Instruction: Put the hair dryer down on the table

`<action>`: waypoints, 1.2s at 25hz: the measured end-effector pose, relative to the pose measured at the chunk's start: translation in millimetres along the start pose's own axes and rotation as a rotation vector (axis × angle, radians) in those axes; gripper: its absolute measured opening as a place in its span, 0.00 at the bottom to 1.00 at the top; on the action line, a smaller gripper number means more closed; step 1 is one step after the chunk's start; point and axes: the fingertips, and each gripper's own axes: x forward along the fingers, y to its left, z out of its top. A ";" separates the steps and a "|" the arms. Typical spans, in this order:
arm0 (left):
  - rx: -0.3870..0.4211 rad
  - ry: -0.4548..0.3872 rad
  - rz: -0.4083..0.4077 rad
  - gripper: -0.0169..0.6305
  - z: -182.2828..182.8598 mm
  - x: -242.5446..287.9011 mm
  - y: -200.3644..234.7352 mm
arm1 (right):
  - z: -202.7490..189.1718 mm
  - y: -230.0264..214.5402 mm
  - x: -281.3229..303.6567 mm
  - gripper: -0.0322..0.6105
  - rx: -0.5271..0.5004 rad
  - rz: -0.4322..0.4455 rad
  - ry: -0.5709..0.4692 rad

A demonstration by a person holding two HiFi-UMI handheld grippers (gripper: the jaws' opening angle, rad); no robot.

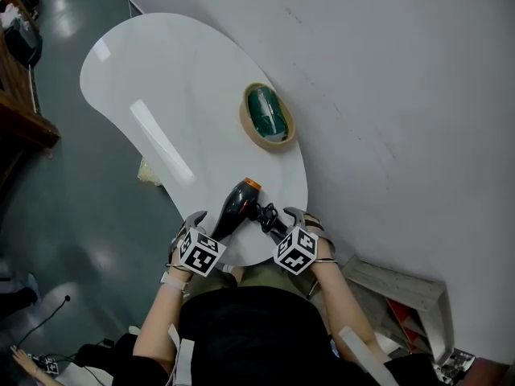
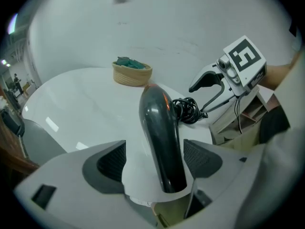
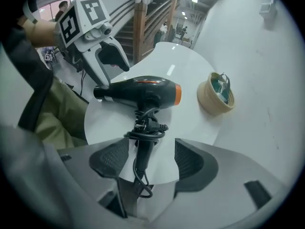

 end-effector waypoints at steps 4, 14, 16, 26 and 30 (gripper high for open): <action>0.007 -0.032 -0.005 0.60 7.0 -26.0 15.4 | 8.8 -0.9 -13.1 0.51 -0.005 -0.069 0.025; -0.054 -0.193 0.072 0.26 30.8 -110.0 68.5 | 69.8 -9.6 -52.7 0.35 0.072 -0.184 -0.095; -0.104 -0.256 0.069 0.13 36.5 -129.4 77.5 | 89.7 -10.1 -60.0 0.32 0.090 -0.197 -0.147; -0.066 -0.459 0.234 0.04 46.9 -216.9 120.7 | 195.9 -9.2 -97.7 0.15 0.237 -0.168 -0.449; -0.052 -0.523 0.329 0.04 45.1 -251.9 133.1 | 230.9 -4.0 -120.9 0.12 0.291 -0.126 -0.560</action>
